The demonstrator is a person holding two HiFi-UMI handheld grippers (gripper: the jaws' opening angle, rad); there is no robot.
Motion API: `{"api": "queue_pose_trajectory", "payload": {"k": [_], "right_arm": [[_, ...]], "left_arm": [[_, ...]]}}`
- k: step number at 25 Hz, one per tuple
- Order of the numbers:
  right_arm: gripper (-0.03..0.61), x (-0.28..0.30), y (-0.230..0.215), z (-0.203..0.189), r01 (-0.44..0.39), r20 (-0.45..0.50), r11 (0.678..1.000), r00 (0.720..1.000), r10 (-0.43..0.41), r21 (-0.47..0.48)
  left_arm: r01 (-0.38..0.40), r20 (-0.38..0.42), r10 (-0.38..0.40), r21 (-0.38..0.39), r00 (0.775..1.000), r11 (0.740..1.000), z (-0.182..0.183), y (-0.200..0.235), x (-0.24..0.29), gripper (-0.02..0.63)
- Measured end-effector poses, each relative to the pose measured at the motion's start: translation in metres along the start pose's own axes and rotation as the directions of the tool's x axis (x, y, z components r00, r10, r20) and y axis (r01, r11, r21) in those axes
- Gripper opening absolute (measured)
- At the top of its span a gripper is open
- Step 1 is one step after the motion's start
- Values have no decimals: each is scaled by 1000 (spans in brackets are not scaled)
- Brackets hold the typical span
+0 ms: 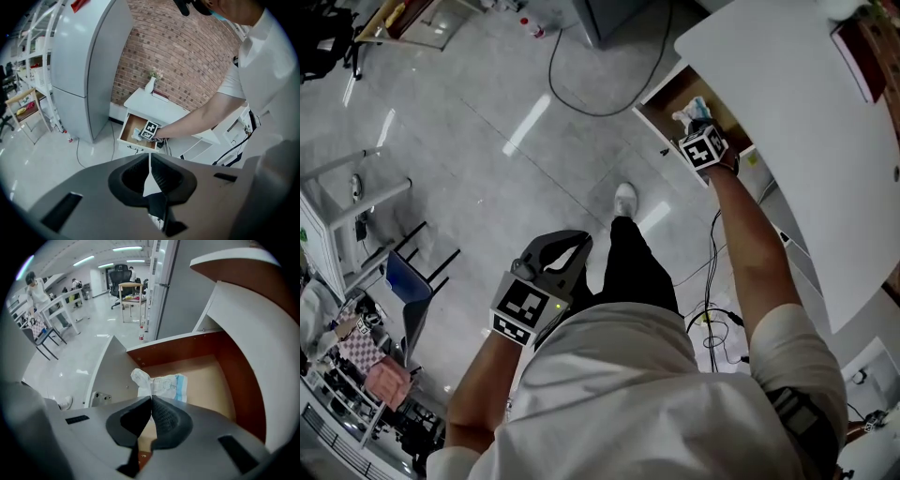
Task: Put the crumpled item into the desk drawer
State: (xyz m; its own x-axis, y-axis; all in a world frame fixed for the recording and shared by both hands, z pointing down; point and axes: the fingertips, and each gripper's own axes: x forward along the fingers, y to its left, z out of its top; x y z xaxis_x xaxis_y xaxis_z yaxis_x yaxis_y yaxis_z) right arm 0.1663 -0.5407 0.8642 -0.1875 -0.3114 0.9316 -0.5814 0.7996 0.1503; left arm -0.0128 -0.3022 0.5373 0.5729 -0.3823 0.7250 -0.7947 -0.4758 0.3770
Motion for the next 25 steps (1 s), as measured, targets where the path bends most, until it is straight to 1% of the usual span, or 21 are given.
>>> {"api": "queue_pose_trajectory", "payload": {"k": [4,9,14,18,23,25], "right_arm": [[29,30,-3,1,0,-8,1000,1000,0,-3],[29,52,-6,9,14,18,1000,1000,-14,13],[29,74,3,-13,-30,-70,999,997,32,30],[31,83,3,-16,-38,-83,998,996,42,42],[35,85,12,-14,-82,-80,995,993,86,58],[46,84,11,-24,-90,-113,993,989,98,80]], "left_arm": [[9,-7,-9,-18,1000,1000,-3,8,13,32],[23,-19,-23,-34,1000,999,-10,17,25,32],[28,-32,-29,-45,999,999,-19,23,35,32],[24,-39,-26,-55,999,998,-25,32,37,32],[27,-41,-29,-68,999,997,-32,38,35,32],[28,-39,-31,-68,999,997,-33,36,36,32]]}}
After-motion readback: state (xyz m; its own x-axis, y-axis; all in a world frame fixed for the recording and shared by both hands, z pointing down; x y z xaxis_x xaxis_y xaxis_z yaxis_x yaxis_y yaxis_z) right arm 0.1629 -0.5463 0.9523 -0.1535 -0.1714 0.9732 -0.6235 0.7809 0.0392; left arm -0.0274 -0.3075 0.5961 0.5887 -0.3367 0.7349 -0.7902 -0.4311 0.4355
